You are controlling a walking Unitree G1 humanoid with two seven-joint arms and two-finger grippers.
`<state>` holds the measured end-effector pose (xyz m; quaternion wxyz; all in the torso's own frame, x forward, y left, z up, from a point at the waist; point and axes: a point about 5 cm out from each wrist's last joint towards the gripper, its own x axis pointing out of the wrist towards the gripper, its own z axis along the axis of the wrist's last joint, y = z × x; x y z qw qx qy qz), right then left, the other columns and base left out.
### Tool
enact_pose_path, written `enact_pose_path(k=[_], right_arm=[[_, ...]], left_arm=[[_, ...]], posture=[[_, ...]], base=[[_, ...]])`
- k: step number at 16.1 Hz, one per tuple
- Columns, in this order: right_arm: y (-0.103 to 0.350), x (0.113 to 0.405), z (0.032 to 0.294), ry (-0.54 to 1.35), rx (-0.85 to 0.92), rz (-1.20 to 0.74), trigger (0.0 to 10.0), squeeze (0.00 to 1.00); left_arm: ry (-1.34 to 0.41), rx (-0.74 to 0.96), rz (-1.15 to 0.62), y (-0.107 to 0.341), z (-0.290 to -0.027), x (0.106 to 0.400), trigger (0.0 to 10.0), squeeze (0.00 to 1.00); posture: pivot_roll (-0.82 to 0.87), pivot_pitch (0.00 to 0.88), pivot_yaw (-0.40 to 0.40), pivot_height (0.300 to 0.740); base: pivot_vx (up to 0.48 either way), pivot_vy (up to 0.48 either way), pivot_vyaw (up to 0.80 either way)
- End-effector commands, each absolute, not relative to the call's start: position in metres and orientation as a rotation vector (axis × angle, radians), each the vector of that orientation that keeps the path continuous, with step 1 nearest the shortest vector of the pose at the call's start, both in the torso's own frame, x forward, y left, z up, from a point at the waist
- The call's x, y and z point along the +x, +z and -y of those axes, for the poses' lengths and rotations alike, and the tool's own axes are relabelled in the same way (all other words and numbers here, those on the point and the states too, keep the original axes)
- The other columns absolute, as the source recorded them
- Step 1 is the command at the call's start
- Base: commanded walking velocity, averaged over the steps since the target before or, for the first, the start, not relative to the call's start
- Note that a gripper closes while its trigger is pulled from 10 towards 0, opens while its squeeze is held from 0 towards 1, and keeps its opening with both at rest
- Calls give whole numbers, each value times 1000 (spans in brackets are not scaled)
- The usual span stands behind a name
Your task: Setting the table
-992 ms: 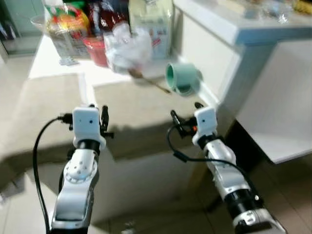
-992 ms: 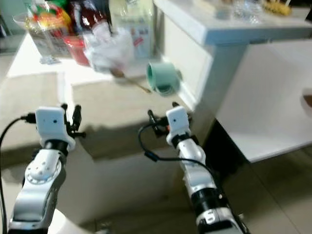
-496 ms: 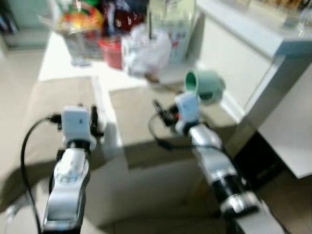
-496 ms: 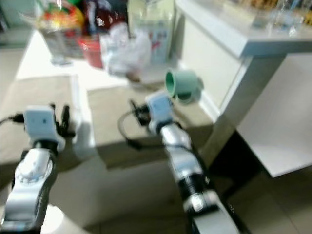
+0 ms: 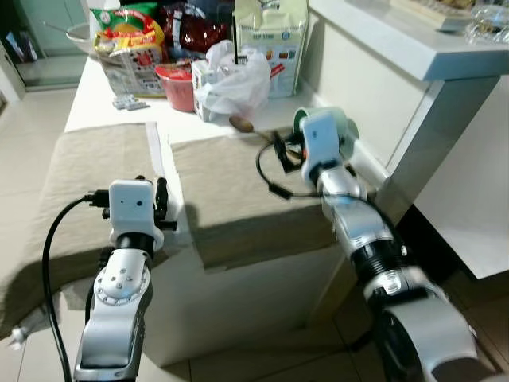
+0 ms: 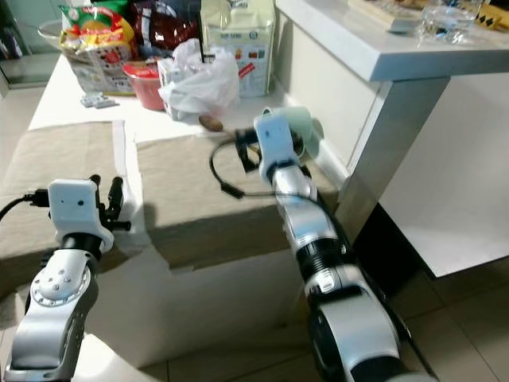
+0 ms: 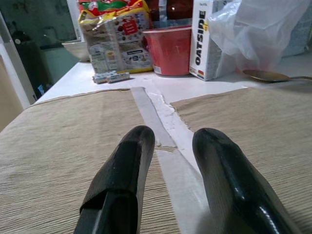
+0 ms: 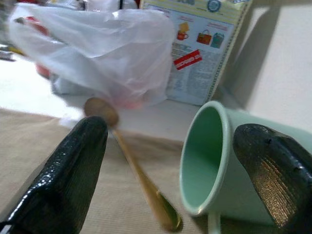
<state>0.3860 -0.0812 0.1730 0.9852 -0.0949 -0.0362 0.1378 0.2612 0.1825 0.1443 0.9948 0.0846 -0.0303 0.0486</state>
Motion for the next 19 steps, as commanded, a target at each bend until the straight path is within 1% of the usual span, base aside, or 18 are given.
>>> enact_pose_path(k=[1, 6, 11, 14, 19], right_arm=[[179, 393, 82, 241, -172, 52, 10000, 0], [215, 407, 59, 263, -256, 97, 10000, 0], [231, 410, 44, 290, -367, 132, 10000, 0], [228, 413, 49, 254, -417, 94, 10000, 0], [211, 415, 67, 155, -389, -46, 10000, 0]], left_arm=[[90, 180, 61, 147, -184, 258, 10000, 0], [98, 191, 38, 147, -191, 250, 10000, 0], [118, 192, 25, 149, -195, 241, 10000, 0], [118, 197, 8, 148, -196, 235, 10000, 0], [115, 237, -31, 151, -205, 219, 10000, 0]], posture=[[55, 25, 12, 740], [96, 45, 14, 740], [133, 68, 8, 740], [146, 87, 16, 740], [192, 131, 52, 740]], base=[[0, 0, 0], [0, 0, 0], [0, 0, 0], [0, 0, 0], [0, 0, 0]])
